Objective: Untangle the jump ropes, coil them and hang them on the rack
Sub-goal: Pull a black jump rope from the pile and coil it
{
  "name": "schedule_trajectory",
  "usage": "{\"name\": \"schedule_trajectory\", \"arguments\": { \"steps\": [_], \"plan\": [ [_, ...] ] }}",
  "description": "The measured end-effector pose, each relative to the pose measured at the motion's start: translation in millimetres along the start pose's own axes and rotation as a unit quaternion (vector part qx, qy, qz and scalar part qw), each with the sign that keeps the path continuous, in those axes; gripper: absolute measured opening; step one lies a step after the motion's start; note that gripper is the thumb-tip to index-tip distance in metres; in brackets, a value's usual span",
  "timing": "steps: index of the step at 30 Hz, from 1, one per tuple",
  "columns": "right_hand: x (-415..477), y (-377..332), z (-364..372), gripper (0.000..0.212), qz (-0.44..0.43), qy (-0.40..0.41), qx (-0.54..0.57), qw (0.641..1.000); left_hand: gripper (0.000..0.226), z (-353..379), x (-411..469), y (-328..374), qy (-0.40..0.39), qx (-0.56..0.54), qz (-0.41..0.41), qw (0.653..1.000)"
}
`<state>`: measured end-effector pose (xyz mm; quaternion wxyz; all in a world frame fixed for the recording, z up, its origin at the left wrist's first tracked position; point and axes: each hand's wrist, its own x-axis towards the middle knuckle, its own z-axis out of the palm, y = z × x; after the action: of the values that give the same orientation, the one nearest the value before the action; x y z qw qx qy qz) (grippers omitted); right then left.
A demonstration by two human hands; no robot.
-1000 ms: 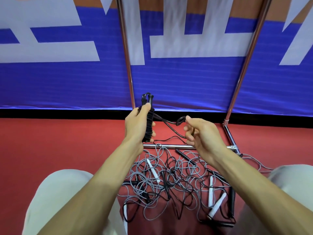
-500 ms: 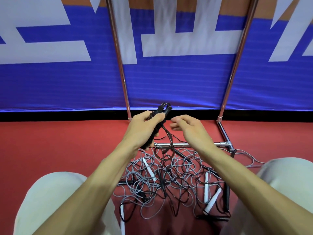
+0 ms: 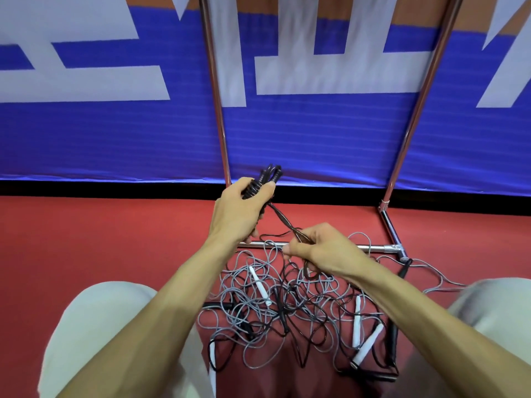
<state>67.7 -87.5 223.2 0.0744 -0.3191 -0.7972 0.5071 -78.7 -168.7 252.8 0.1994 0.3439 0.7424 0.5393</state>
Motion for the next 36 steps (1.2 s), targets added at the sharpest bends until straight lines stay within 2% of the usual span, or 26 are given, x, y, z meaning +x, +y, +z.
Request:
{"name": "schedule_trajectory", "arguments": {
  "steps": [4,8,12,14,16,19,21,23,26,29,32,34,36],
  "plan": [
    [-7.3,-2.7,-12.6,0.013,-0.087,0.048,-0.199,0.975,0.024,-5.2,6.1,-5.9,-0.019,0.075,0.038,0.996],
    [-13.4,-7.5,-29.7,0.021,-0.125,0.048,-0.209,0.969,0.035,-9.9,8.5,-4.8,-0.03,0.167,0.074,0.983],
    [-14.2,-9.7,-46.0,0.009,-0.167,0.106,-0.197,0.96,0.038,-12.2,10.8,-5.6,-0.047,0.19,0.103,0.975],
    [-16.4,-10.0,-51.4,0.014,-0.193,0.123,-0.225,0.947,0.04,-11.4,12.0,-6.8,-0.052,0.223,0.118,0.966],
    [-19.8,-10.9,-50.0,0.019,-0.232,0.133,-0.311,0.912,0.042,-9.9,11.4,-7.6,-0.063,0.272,0.118,0.953],
    [-23.5,-15.6,-44.9,0.022,-0.329,0.138,-0.425,0.832,0.042,-6.3,6.3,-6.1,-0.104,0.353,0.11,0.923],
    [-24.5,-16.9,-42.7,0.021,-0.365,0.126,-0.424,0.819,0.04,-3.3,0.3,-4.4,-0.147,0.41,0.126,0.891],
    [-22.7,-17.2,-40.0,0.016,-0.378,0.123,-0.4,0.826,0.039,-0.4,-6.5,-3.4,-0.198,0.439,0.146,0.864],
    [-15.8,-14.5,-38.9,0.011,-0.379,0.155,-0.324,0.853,0.048,2.5,-14.8,-0.5,-0.255,0.443,0.165,0.844],
    [-9.5,-11.6,-41.4,0.007,-0.355,0.177,-0.243,0.885,0.061,6.8,-20.2,4.6,-0.267,0.409,0.148,0.86],
    [-6.8,-10.3,-47.0,0.003,-0.298,0.169,-0.153,0.927,0.052,12.4,-21.1,1.6,-0.261,0.386,0.152,0.872],
    [-5.1,-8.5,-53.9,0.007,-0.252,0.147,-0.103,0.951,0.047,13.1,-22.6,-0.9,-0.264,0.36,0.168,0.879],
    [-3.8,-5.8,-60.5,0.008,-0.214,0.082,-0.028,0.973,0.05,10.6,-24.4,0.5,-0.273,0.311,0.184,0.891]
  ]
}}
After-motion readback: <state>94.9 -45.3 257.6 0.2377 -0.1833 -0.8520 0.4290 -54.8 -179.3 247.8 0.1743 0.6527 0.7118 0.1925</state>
